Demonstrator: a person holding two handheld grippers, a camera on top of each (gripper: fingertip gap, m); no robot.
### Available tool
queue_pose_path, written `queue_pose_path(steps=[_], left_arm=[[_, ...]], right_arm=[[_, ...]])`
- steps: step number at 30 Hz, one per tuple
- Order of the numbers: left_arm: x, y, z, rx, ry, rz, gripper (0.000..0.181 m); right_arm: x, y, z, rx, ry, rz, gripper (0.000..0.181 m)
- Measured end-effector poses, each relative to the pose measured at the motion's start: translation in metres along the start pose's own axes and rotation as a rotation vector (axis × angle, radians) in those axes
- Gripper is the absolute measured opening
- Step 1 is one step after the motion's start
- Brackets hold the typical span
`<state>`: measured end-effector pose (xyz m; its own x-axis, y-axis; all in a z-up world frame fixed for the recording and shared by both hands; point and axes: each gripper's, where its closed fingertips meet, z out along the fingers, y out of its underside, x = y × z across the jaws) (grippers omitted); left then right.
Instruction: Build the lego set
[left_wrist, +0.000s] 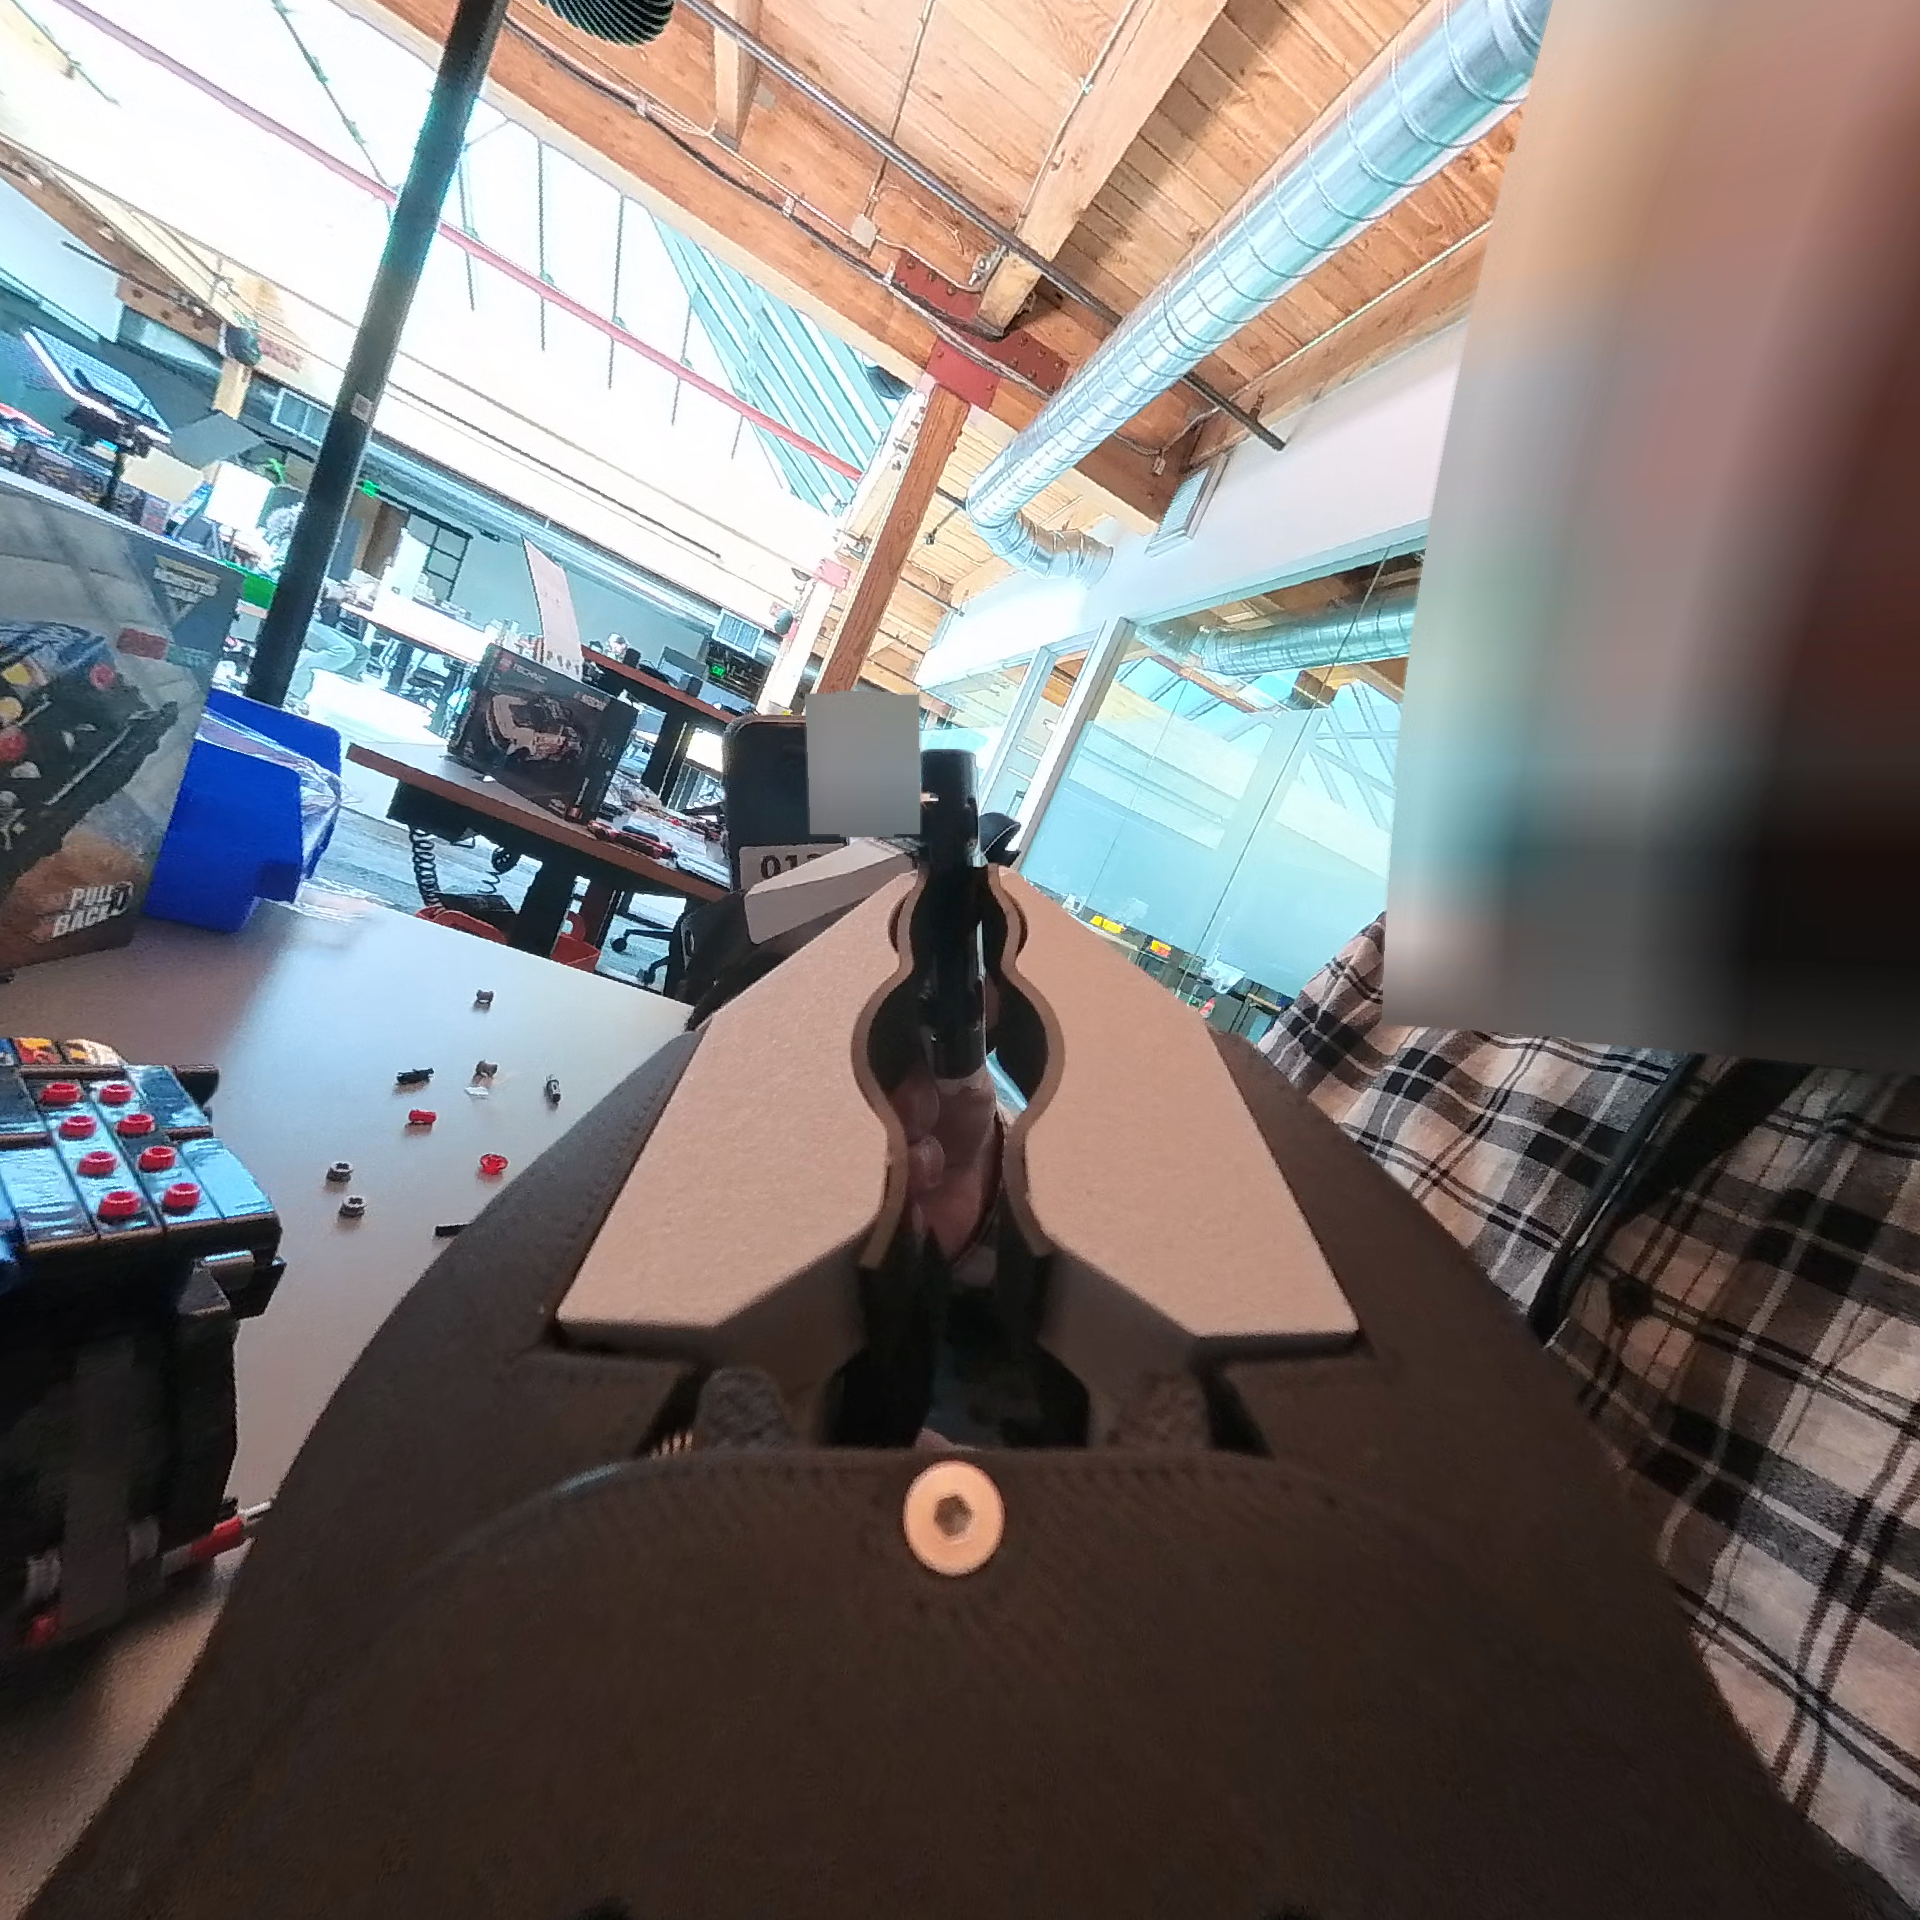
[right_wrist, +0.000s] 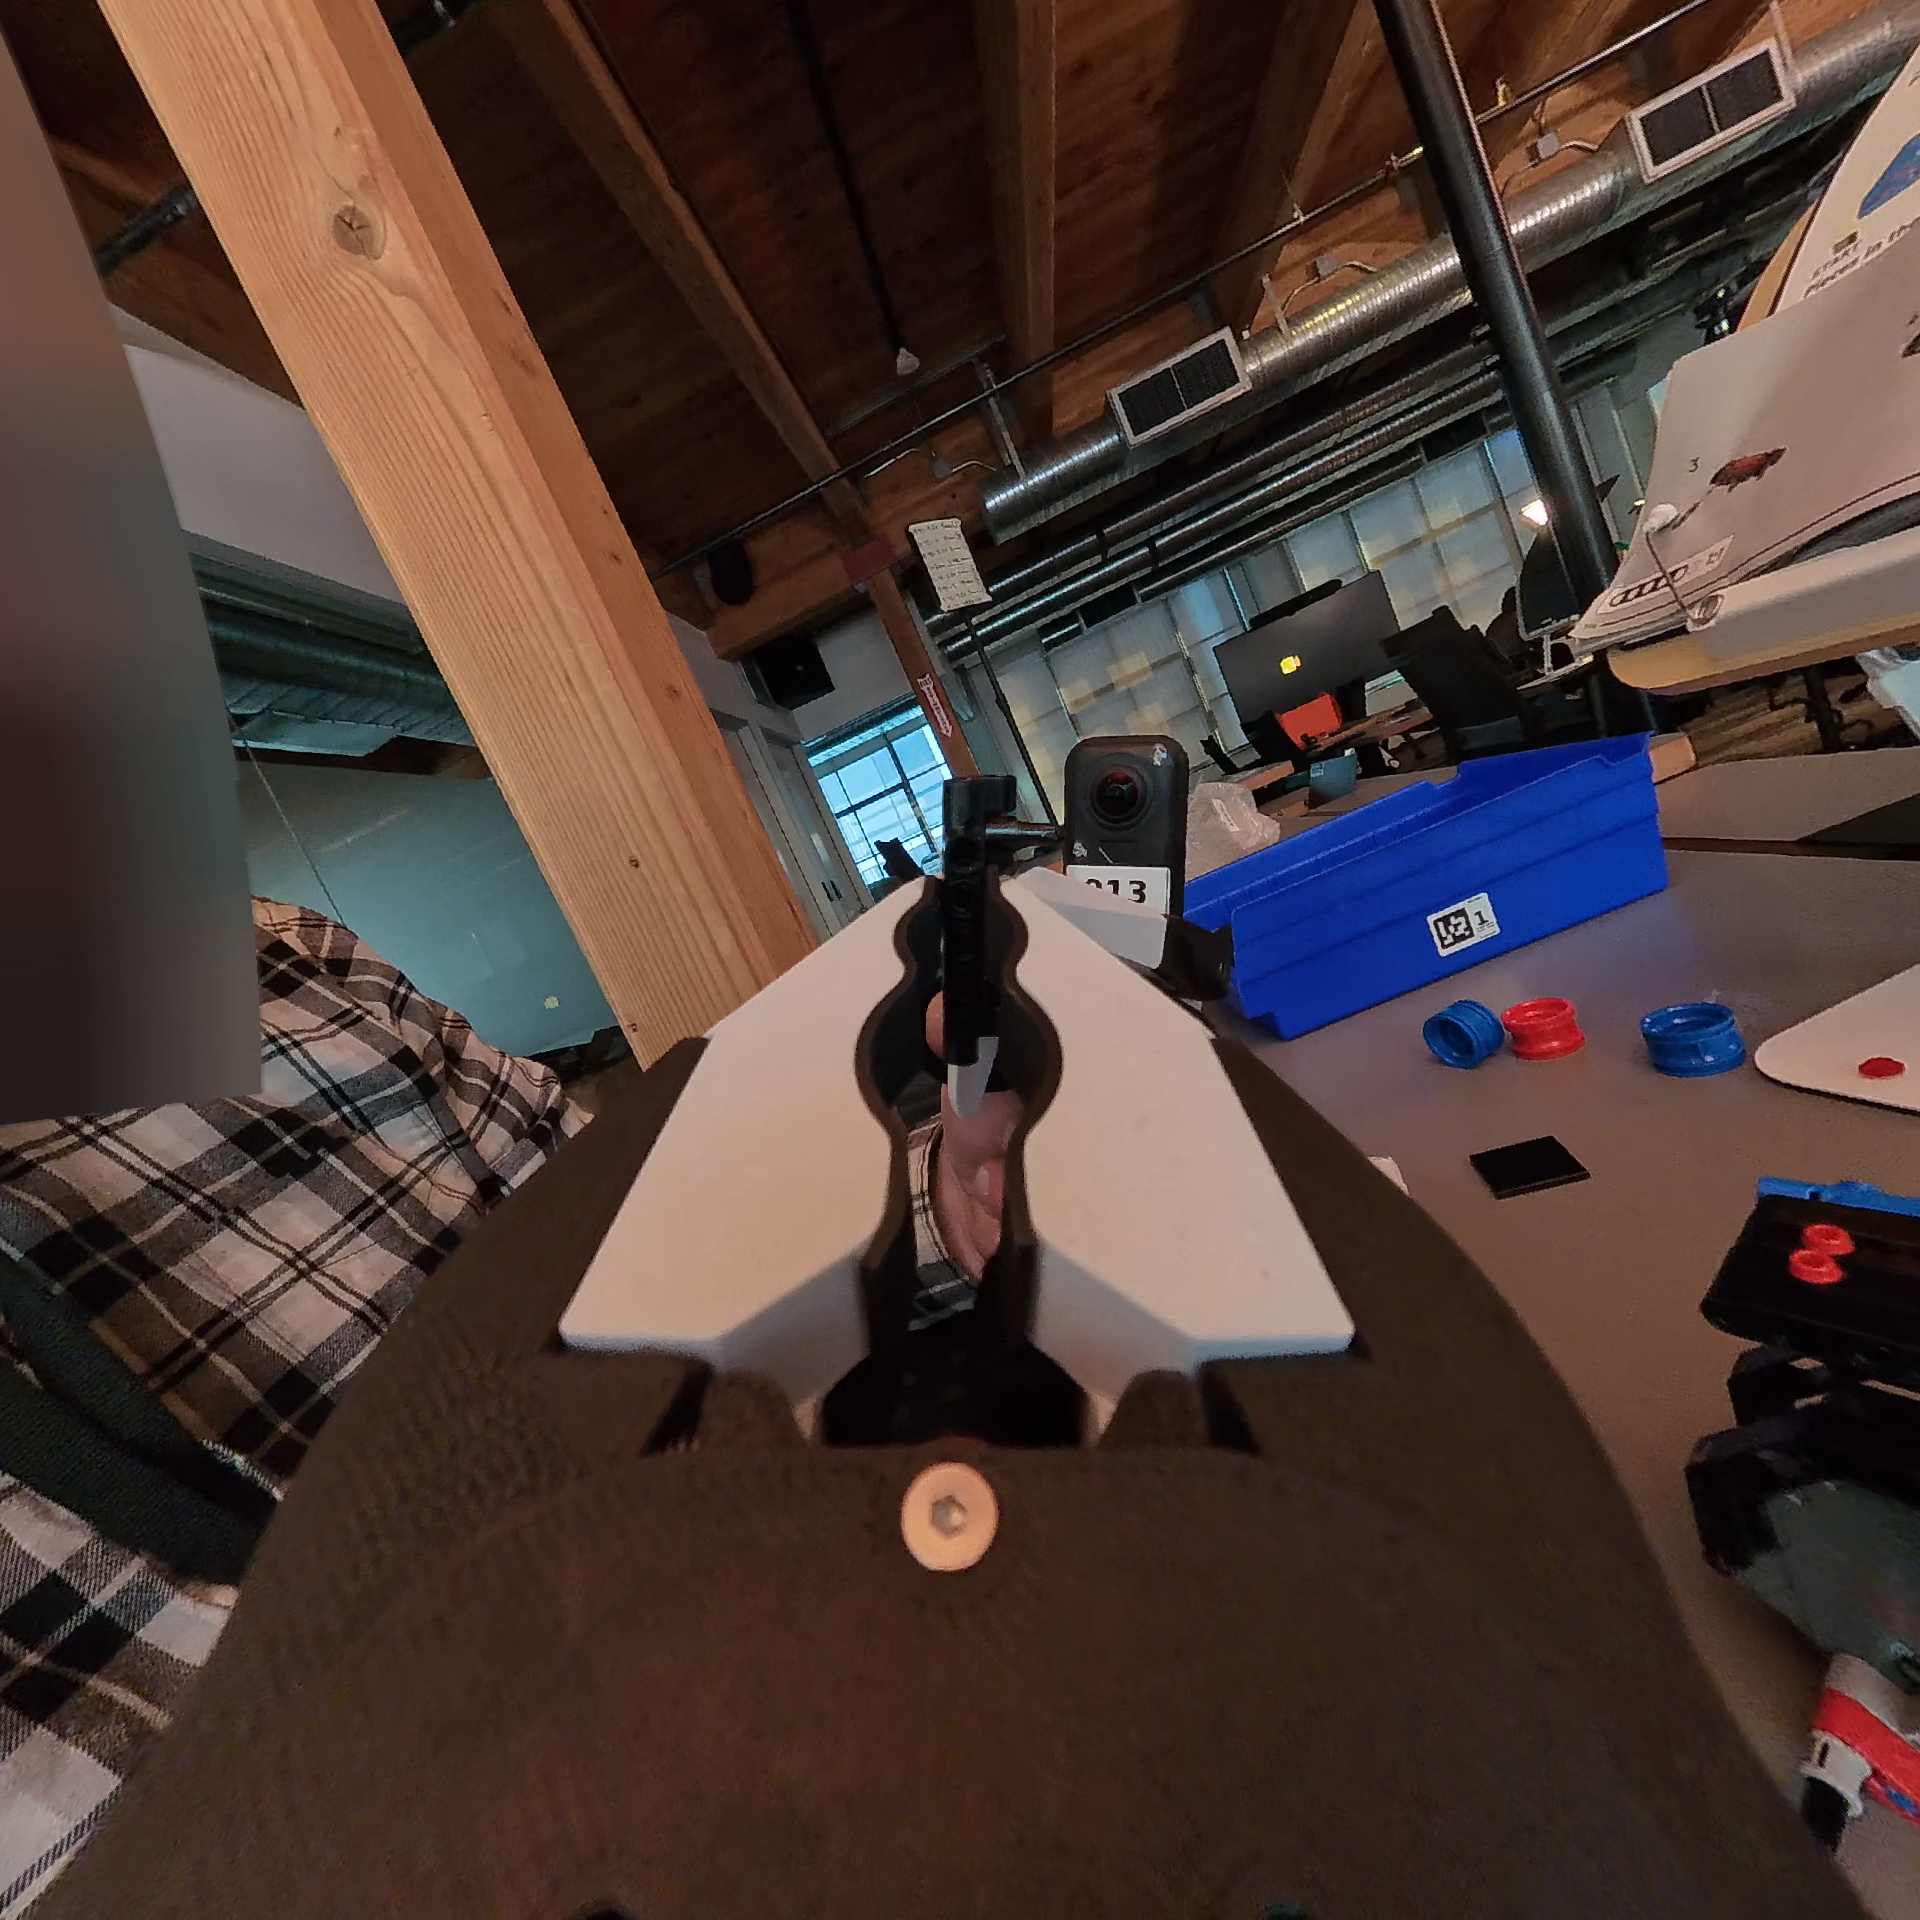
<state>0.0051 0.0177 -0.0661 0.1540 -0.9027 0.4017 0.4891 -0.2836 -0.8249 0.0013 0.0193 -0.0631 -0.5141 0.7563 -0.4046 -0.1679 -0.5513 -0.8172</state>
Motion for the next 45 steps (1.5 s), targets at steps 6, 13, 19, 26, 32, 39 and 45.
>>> queue_pose_path(steps=[6,13,19,26,32,39,45], left_arm=[[-0.001,-0.001,0.000,0.004,-0.006,-0.001,0.006],[0.010,-0.002,0.003,0.019,0.033,0.012,0.006],[0.013,-0.003,0.003,0.041,0.044,0.017,0.005],[0.010,-0.005,0.004,0.061,0.029,0.009,0.005],[-0.014,-0.006,-0.002,0.085,-0.032,-0.132,0.006],[-0.027,-0.008,-0.007,0.104,-0.094,-0.150,0.006],[-0.028,-0.005,-0.007,0.085,-0.107,-0.145,0.007]], right_arm=[[0.002,0.000,0.000,-0.005,0.017,-0.029,0.005],[-0.010,-0.002,0.002,-0.017,-0.026,-0.103,0.004],[-0.013,-0.002,0.003,-0.011,-0.026,-0.105,0.004],[-0.010,-0.005,0.002,0.022,-0.012,-0.083,0.003],[0.015,-0.005,-0.004,0.073,0.014,0.121,0.004],[0.024,-0.005,-0.009,0.108,0.044,0.183,0.004],[0.026,-0.003,-0.009,0.095,0.061,0.167,0.005]])
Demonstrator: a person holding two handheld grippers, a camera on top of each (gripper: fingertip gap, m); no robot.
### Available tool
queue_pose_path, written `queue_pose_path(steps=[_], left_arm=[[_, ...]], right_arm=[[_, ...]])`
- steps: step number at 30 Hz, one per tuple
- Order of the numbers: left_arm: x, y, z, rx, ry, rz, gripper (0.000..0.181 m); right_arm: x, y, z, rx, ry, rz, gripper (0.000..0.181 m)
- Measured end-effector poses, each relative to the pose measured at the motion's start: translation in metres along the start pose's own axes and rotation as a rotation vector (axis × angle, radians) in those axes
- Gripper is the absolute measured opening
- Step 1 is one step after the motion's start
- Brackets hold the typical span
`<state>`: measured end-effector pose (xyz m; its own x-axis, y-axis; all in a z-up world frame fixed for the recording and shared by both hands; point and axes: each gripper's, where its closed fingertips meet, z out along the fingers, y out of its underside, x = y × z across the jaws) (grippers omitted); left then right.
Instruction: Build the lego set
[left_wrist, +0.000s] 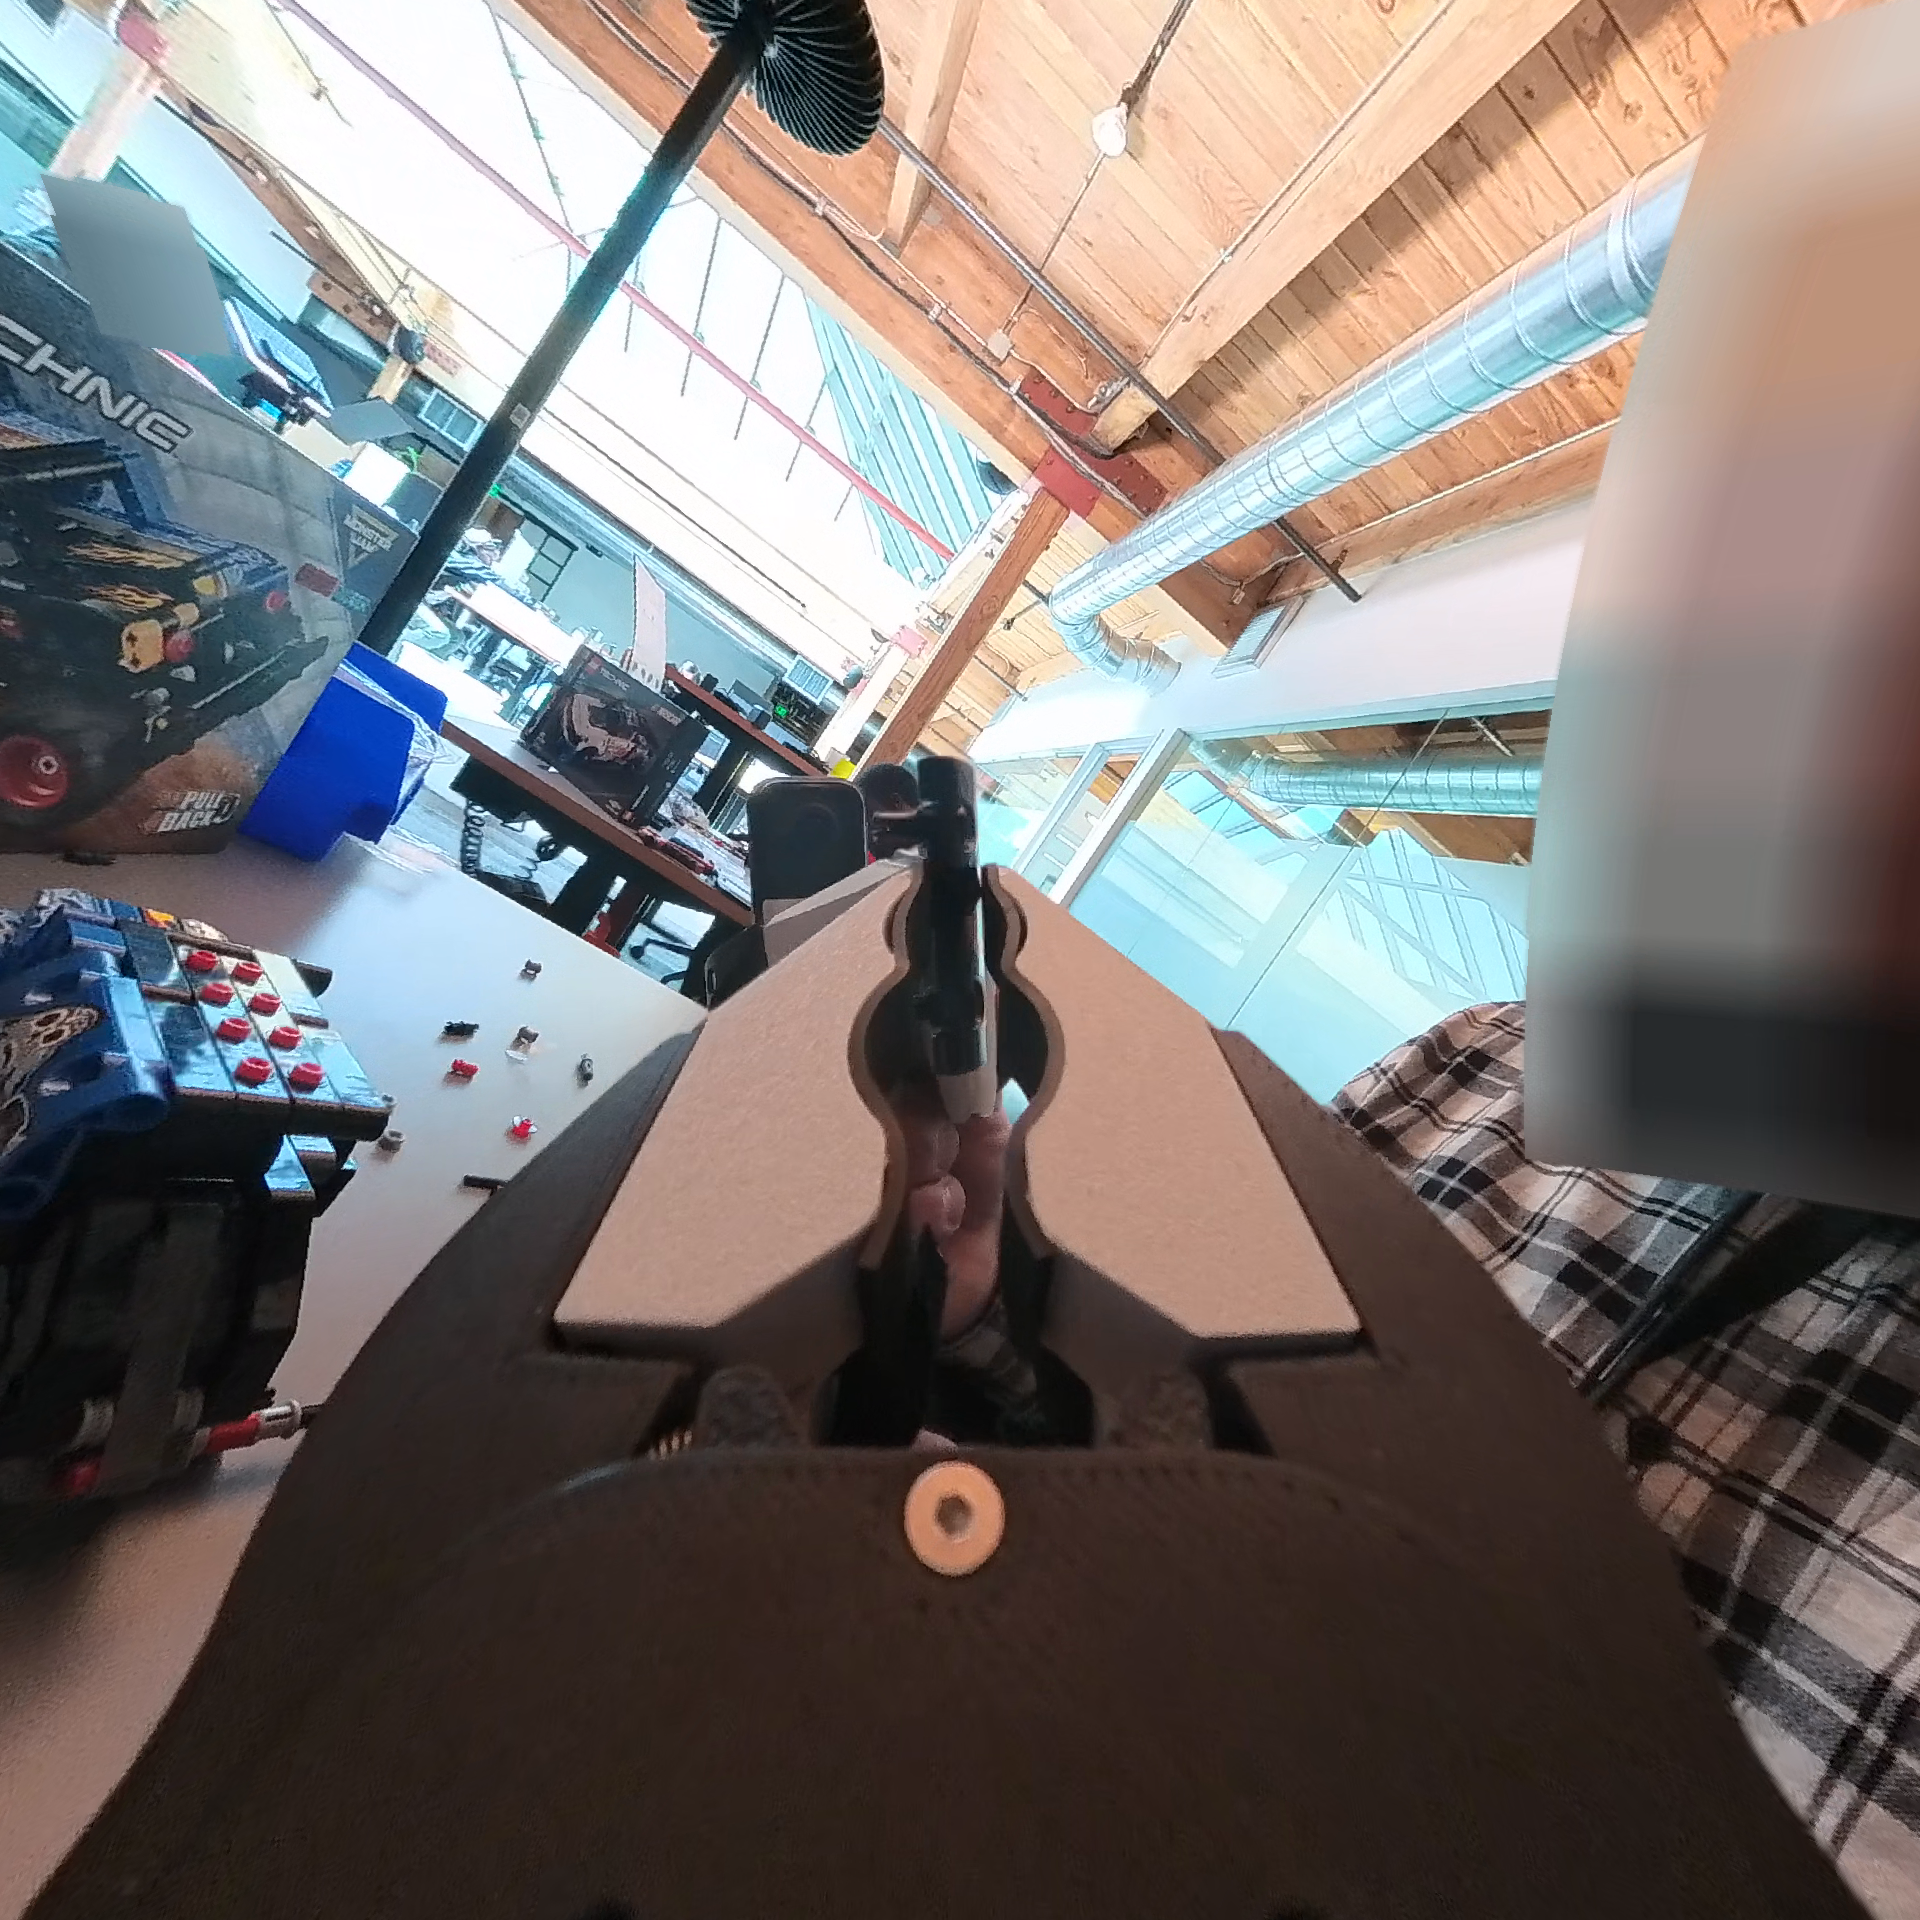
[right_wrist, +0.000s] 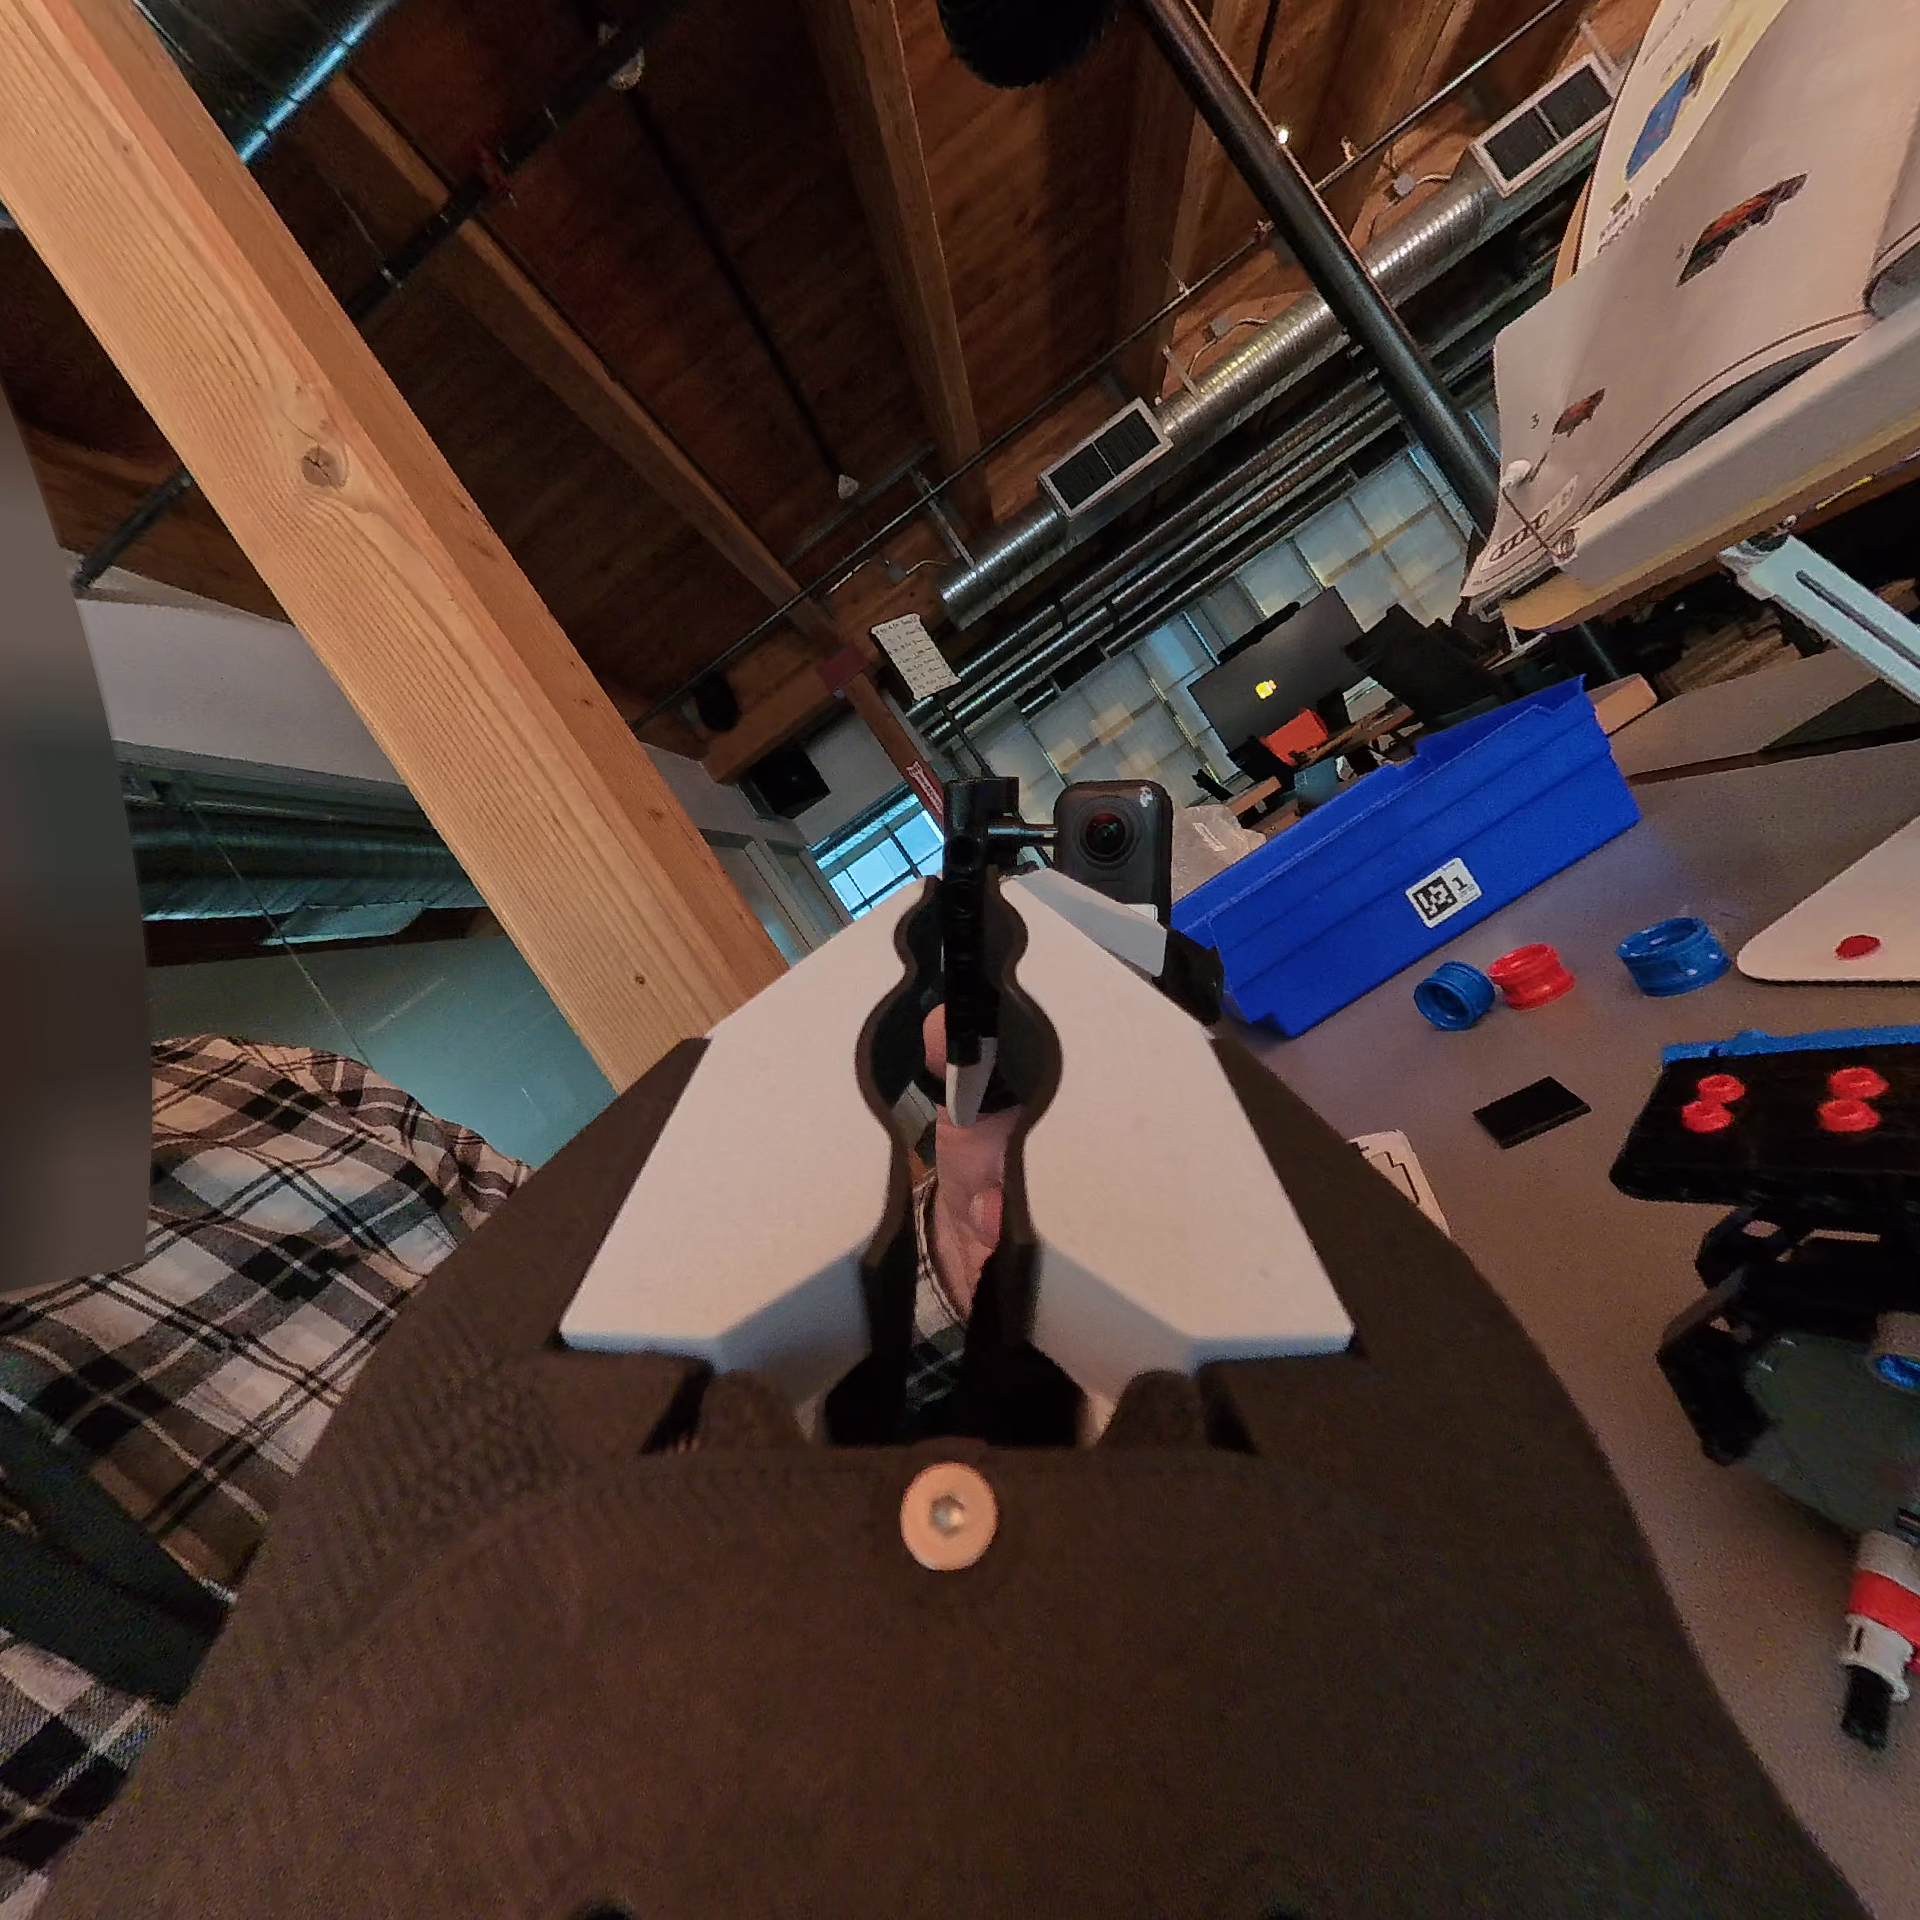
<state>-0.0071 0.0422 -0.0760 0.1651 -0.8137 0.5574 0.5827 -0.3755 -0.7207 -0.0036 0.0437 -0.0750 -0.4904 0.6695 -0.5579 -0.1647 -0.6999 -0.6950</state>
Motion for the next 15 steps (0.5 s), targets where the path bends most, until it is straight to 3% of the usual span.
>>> queue_pose_path(steps=[15], left_arm=[[0.031,0.002,0.003,-0.020,0.089,0.117,0.006]], right_arm=[[-0.027,0.007,0.010,-0.070,-0.078,-0.111,0.005]])
